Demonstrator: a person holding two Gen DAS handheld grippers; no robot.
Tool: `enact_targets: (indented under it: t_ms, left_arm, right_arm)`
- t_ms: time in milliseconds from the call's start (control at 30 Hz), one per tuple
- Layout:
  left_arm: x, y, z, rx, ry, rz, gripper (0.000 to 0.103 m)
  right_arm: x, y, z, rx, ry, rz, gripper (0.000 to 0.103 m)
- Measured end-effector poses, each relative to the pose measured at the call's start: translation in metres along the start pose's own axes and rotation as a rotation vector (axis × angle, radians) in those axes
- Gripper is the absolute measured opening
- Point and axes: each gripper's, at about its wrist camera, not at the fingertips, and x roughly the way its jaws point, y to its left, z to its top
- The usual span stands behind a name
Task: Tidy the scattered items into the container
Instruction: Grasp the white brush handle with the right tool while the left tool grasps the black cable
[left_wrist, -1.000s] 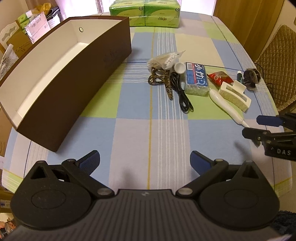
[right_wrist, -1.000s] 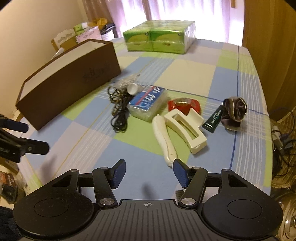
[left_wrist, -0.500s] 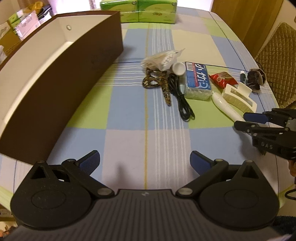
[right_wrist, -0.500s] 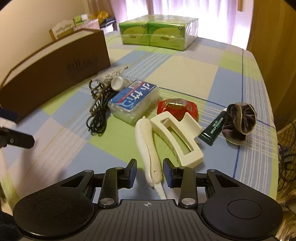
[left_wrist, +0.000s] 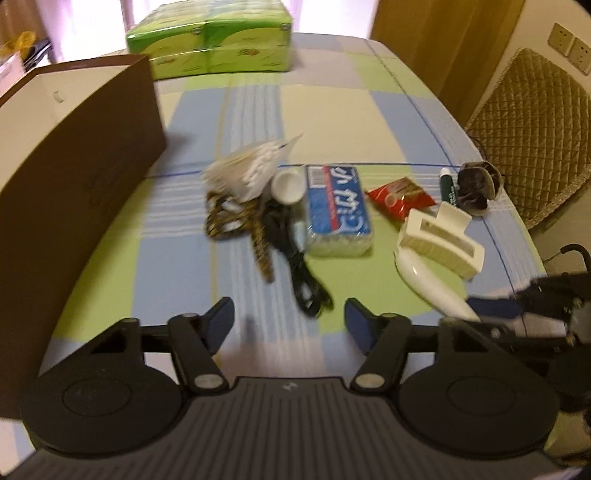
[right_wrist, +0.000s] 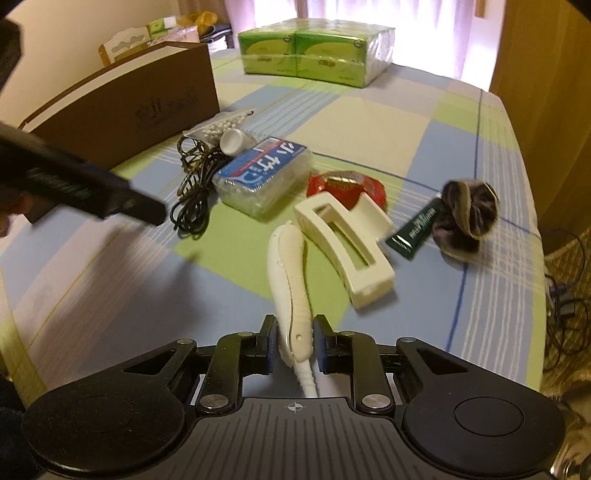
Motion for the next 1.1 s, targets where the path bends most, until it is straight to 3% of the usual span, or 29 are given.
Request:
enact_targets:
  t_ms: [100, 333, 500, 667, 800, 833, 867, 933, 1100]
  left_arm:
    - [0.012, -0.001, 0.007, -0.005, 0.004, -0.023, 0.056]
    - [0.036, 0.003, 0.009, -0.054, 0.046, -0.059, 0.019]
    - [0.025, 0.011, -0.005, -0.052, 0.068, -0.076, 0.017]
    - [-0.001, 0.02, -0.044, -0.032, 0.14, -0.093, 0.017]
    - [-0.019, 0.023, -0.065, -0.013, 0.169, -0.067, 0.022]
    - [-0.021, 0.023, -0.065, -0.015, 0.157, -0.066, 0.025]
    - [-0.021, 0.023, -0.063, -0.019, 0.143, -0.065, 0.033]
    - [-0.019, 0.022, -0.057, -0.021, 0.12, -0.058, 0.042]
    - [0.001, 0.013, -0.041, -0.005, 0.09, -0.046, 0.039]
  right_arm:
    - [-0.005, -0.004, -0.005, 0.018, 0.004, -0.005, 0.024]
    - [-0.012, -0.009, -0.011, 0.038, 0.007, -0.015, 0.024]
    - [-0.012, -0.009, -0.012, 0.024, 0.014, -0.012, 0.024]
    - [-0.014, -0.007, -0.012, 0.002, 0.031, -0.001, 0.024]
    - [-0.013, -0.004, -0.012, -0.01, 0.035, 0.004, 0.025]
    - [-0.012, -0.004, -0.011, -0.011, 0.034, 0.005, 0.029]
    - [-0.011, -0.003, -0.01, -0.01, 0.029, 0.004, 0.049]
    - [-0.012, -0.002, -0.008, -0.008, 0.001, -0.006, 0.078]
    - [-0.004, 0.0, 0.001, -0.017, -0.014, -0.011, 0.077]
